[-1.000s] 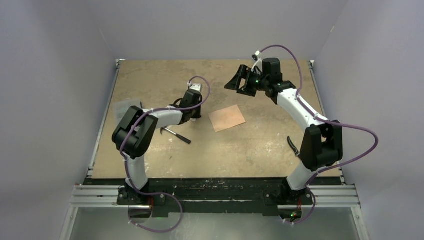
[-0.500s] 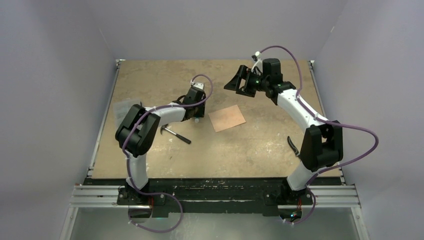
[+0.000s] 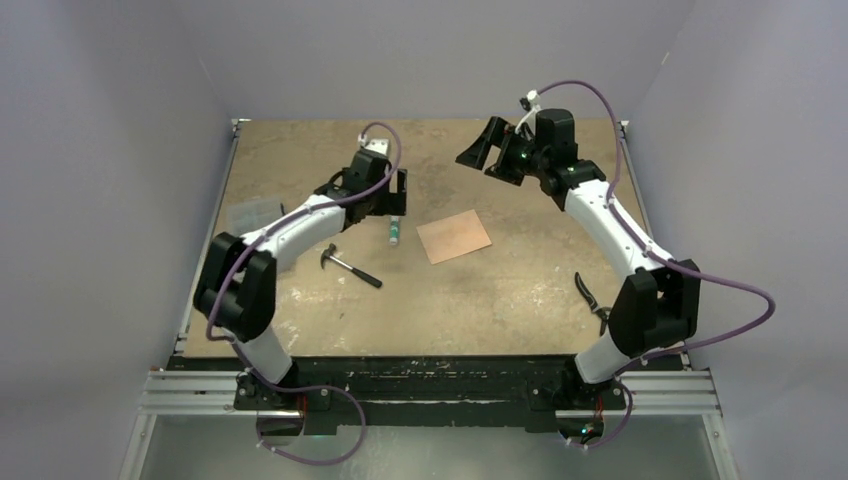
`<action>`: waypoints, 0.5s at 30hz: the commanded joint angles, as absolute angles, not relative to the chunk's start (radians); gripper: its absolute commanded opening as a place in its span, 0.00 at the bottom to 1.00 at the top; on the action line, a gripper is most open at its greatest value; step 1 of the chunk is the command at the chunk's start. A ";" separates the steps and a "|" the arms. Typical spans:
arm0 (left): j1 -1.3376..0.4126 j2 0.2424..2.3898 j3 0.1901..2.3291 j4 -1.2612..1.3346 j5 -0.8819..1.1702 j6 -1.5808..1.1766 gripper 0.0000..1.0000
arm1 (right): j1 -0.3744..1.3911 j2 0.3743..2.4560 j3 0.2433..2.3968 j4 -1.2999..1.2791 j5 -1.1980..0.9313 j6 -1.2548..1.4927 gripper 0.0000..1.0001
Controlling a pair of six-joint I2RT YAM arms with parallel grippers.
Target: Place the letter into the envelope and seal it
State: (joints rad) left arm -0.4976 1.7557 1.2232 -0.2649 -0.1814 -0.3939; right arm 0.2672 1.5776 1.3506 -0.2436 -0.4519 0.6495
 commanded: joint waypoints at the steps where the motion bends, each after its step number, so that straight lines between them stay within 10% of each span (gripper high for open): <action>1: -0.488 1.575 1.328 -0.372 -0.308 -0.391 0.95 | 0.258 1.502 1.461 -0.308 -0.154 0.573 0.99; 15: -0.488 1.075 1.323 -0.454 -0.689 -0.273 0.99 | 0.258 1.329 1.625 -0.448 0.680 0.358 0.99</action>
State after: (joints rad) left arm -0.4911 1.1637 1.3128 -0.4057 -0.5846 -0.2951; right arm 0.2607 1.3979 1.5772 -0.4080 0.4156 0.4213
